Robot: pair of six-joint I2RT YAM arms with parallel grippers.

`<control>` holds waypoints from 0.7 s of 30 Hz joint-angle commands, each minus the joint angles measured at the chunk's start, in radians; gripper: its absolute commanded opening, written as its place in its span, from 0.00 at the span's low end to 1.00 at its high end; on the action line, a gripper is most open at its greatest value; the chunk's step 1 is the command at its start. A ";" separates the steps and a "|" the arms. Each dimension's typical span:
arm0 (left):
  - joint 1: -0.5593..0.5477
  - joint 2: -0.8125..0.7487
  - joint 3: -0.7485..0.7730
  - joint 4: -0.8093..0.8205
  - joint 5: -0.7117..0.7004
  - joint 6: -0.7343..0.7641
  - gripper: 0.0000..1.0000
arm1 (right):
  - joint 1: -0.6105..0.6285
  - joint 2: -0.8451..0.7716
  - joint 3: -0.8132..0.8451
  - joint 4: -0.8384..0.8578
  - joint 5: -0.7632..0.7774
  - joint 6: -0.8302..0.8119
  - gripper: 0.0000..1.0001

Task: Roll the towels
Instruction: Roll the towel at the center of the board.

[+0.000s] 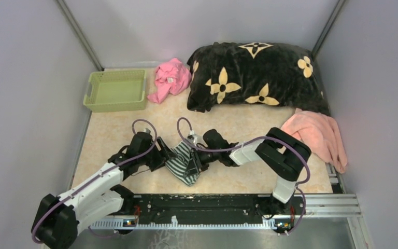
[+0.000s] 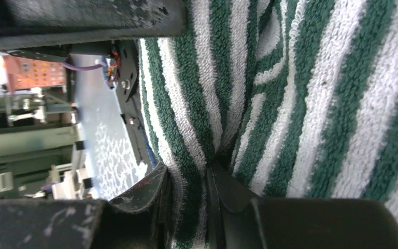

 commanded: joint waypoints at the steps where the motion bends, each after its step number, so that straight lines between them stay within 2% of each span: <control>1: 0.003 0.078 -0.022 0.029 0.024 -0.004 0.77 | -0.016 0.112 -0.038 0.090 -0.095 0.123 0.06; 7: 0.002 0.167 -0.035 0.018 -0.020 0.025 0.75 | -0.036 0.156 -0.060 0.099 -0.060 0.167 0.06; 10: 0.003 0.206 -0.041 0.033 -0.026 0.034 0.66 | -0.023 0.089 -0.054 0.006 0.017 0.103 0.09; 16: 0.002 0.277 -0.014 0.046 -0.032 0.064 0.49 | 0.107 -0.130 0.080 -0.397 0.355 -0.088 0.38; 21: 0.001 0.283 -0.004 0.023 -0.050 0.076 0.48 | 0.271 -0.254 0.214 -0.653 0.777 -0.185 0.58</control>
